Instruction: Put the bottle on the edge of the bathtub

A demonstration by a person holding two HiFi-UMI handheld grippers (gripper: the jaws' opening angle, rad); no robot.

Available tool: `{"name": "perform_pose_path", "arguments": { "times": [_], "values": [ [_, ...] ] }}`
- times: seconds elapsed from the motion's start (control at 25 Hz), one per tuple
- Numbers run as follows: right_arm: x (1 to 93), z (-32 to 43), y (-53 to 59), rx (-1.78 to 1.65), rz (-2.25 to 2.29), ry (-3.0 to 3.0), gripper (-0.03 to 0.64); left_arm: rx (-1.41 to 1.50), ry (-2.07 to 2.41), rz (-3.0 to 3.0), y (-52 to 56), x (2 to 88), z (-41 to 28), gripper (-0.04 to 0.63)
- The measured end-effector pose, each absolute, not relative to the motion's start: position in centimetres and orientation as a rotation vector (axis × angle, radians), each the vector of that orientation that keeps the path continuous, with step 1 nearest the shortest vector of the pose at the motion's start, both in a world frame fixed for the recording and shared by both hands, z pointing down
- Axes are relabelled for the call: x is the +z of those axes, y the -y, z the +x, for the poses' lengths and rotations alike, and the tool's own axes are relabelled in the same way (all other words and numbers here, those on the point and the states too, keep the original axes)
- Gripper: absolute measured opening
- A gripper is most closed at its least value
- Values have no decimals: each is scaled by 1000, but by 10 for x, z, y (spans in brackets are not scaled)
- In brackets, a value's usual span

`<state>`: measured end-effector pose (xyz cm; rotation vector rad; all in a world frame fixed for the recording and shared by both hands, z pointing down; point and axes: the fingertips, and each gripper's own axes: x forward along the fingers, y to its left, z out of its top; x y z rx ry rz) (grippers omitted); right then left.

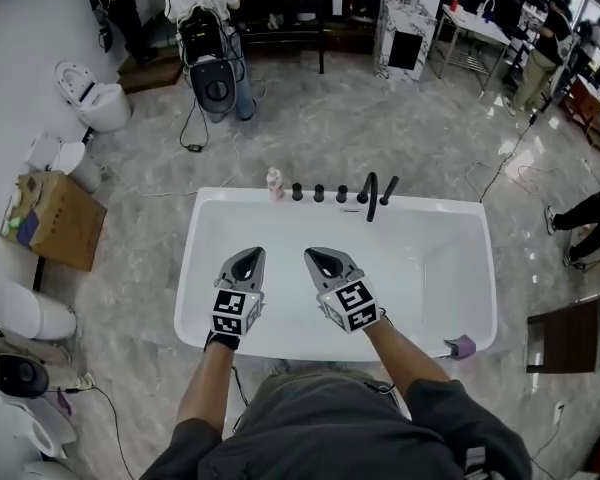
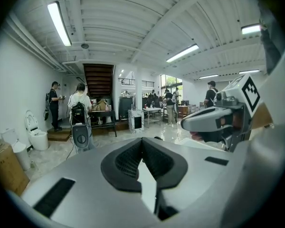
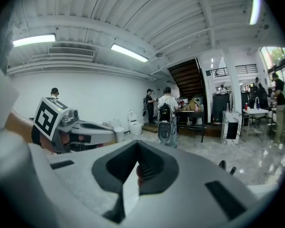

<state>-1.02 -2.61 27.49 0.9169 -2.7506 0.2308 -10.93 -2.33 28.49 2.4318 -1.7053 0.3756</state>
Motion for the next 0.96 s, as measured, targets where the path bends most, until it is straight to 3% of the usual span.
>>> {"name": "perform_pose_path", "arguments": {
  "times": [0.96],
  "values": [
    [250, -2, -8, 146, 885, 2786, 0, 371, 1695, 2465, -8, 272, -89, 0]
  ]
}}
